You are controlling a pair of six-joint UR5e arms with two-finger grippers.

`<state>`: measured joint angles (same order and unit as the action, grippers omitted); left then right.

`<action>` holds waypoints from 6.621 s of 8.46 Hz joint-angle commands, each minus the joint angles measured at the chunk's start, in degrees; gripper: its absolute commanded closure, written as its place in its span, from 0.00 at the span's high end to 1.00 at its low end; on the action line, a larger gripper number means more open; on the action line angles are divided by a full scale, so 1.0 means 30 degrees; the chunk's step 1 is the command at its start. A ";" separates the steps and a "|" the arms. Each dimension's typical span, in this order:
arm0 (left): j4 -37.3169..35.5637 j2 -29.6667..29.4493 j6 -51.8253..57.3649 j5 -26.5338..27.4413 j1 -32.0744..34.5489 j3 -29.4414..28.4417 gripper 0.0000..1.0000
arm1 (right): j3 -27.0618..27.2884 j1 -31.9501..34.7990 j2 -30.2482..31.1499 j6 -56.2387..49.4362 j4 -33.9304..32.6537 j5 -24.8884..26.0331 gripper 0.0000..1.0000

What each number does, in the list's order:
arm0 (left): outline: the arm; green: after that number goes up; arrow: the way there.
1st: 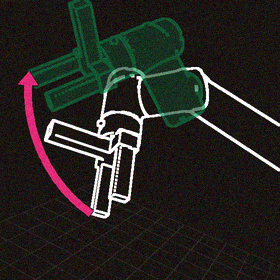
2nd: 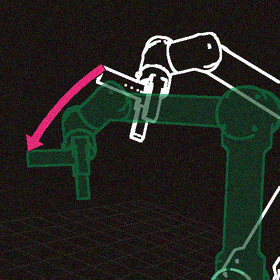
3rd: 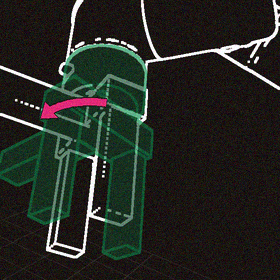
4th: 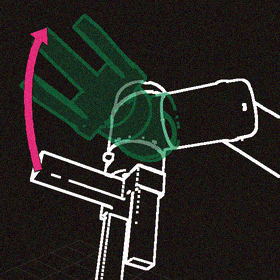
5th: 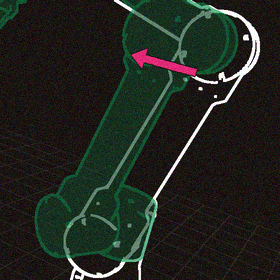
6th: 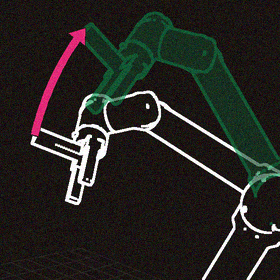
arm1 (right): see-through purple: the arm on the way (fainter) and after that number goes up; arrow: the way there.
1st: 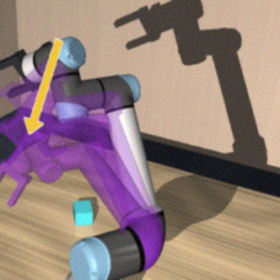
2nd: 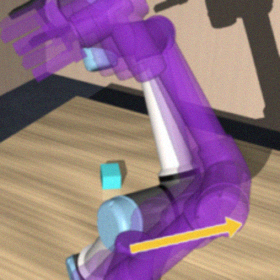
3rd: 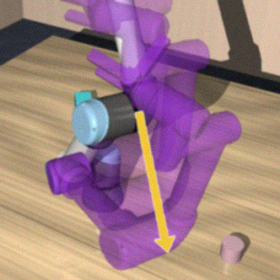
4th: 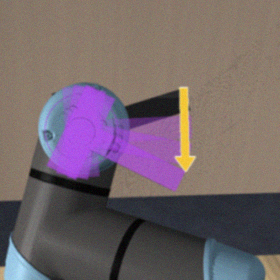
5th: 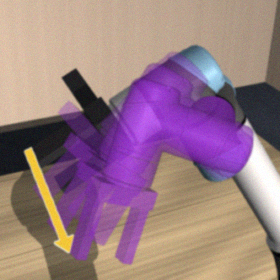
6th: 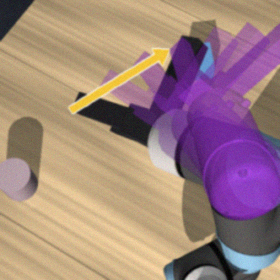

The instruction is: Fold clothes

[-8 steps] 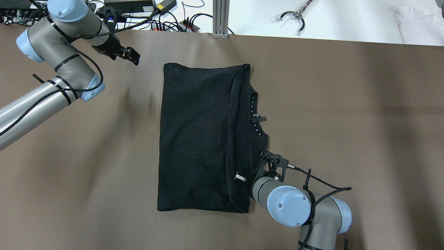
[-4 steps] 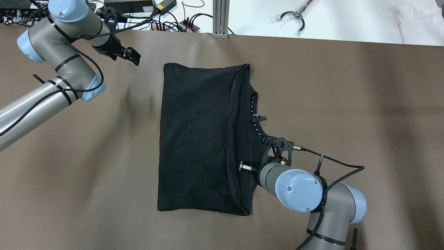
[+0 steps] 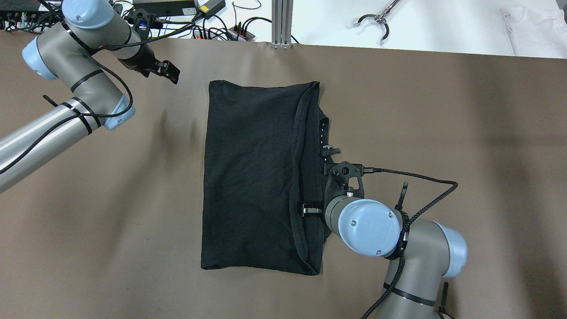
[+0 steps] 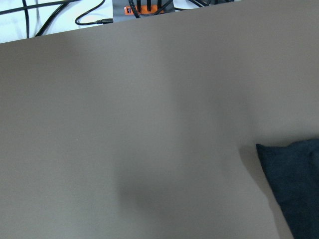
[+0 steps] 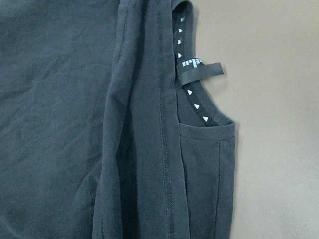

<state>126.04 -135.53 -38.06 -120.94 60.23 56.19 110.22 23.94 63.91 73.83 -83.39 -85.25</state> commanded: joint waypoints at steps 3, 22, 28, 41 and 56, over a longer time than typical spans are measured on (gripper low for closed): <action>0.0000 0.0000 0.0000 -0.0028 -0.0068 0.0021 1.00 | -0.1521 -0.1972 -0.2373 -0.7493 -0.4449 0.2078 0.78; 0.0087 0.0058 -0.0498 0.0001 -0.0127 0.0021 1.00 | -0.1004 -0.3997 -0.2207 -0.7912 -0.5308 0.3457 0.00; 0.0146 0.0058 -0.0498 0.0001 -0.0127 0.0079 1.00 | 0.0672 -0.5251 0.1692 -0.1918 -0.3530 0.3574 0.01; 0.0146 0.0029 -0.0527 -0.0028 -0.0127 0.0050 1.00 | -0.4220 -0.0100 -0.2318 -0.6974 -0.2671 0.0325 0.91; 0.0175 0.0058 -0.0527 -0.0057 -0.0127 0.0079 1.00 | -0.8843 0.2771 -0.6389 -0.7677 -0.1741 -0.0762 0.93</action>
<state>126.48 -135.38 -39.64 -121.09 59.85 56.42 89.03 32.19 47.48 50.63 -91.22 -87.59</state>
